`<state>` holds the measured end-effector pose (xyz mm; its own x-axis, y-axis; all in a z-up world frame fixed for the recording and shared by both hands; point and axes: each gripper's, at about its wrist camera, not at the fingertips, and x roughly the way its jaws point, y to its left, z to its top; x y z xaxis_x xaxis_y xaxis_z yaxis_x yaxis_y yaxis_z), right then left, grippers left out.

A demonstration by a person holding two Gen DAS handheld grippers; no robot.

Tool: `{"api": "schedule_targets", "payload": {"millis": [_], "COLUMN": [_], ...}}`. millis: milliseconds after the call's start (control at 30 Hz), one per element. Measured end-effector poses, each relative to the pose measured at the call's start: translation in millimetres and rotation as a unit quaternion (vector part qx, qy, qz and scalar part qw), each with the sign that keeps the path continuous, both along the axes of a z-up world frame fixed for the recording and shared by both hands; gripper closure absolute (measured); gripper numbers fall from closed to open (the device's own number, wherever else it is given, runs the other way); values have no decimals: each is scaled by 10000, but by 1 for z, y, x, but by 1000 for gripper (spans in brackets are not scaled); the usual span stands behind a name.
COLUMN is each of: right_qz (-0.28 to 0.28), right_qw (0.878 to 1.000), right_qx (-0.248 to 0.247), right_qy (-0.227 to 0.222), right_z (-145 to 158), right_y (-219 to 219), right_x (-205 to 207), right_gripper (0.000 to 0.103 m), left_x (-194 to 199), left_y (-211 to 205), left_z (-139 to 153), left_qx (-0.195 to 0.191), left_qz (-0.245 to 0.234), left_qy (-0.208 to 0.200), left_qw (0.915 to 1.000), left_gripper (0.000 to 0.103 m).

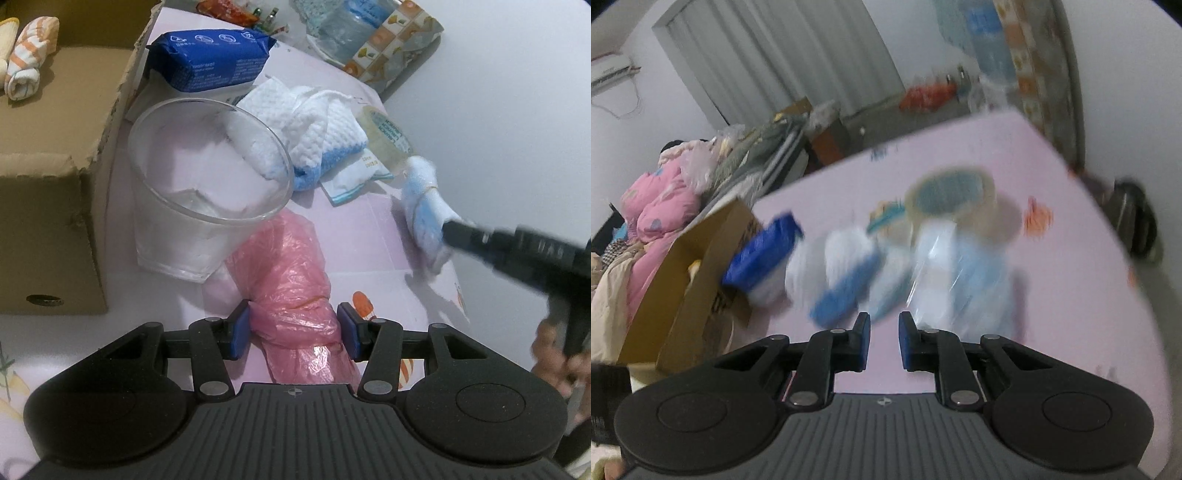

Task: Organize soft objects
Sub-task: 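Grasp and lift the light blue banded packet with the right tool while the left tool holds the pink bag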

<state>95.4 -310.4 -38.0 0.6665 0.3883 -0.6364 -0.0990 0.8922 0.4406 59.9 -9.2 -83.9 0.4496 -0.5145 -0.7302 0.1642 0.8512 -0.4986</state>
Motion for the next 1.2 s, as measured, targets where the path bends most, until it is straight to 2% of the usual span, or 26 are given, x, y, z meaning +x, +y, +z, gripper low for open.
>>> {"api": "schedule_targets", "payload": {"millis": [100,200,267,300,333,467,600,667,767,933,1000,1100,1200], "right_qz": [-245,-674,-986,-1137,-1190,-1274,-1225,-1224,-942,-227,348,1321,2241], "right_qw": [9986,9954,9929,9912,9905,9904,9921,9920,9948,9989,9976,9868,9624], "right_qx": [456,675,655,664,663,531,270,296,366,-318,-499,-808,-1306], "right_qy": [130,3,-86,-136,-185,-25,-93,62,128,-265,-329,-474,-803], "right_z": [-14,-19,-22,-23,-25,-40,-46,-52,-61,-55,-52,-47,-40], "right_y": [-14,-41,-56,-62,-66,-77,-79,-82,-77,-46,-33,-10,20], "right_x": [-10,-13,-9,-7,-3,22,33,38,37,28,23,12,-5], "right_gripper": [87,81,59,42,37,37,37,37,37,42,42,42,42], "left_x": [0,2,2,3,3,4,5,6,6,6,6,6,5], "left_y": [0,0,0,0,0,-1,-2,-3,-5,-5,-6,-5,-5], "left_z": [-1,0,0,0,0,0,1,0,0,1,1,1,1], "left_qx": [1,9,5,-1,-7,13,45,49,72,98,101,85,86], "left_qz": [-6,-17,-14,-6,2,0,-9,6,17,26,27,44,64], "left_qy": [16,38,50,57,62,76,111,127,122,134,142,147,144], "left_qw": [10000,10000,10000,10000,10000,10000,9999,9999,9999,9999,9998,9998,9998], "left_gripper": [55,55,55,55,55,55,54,54,54,54,54,54,54]}}
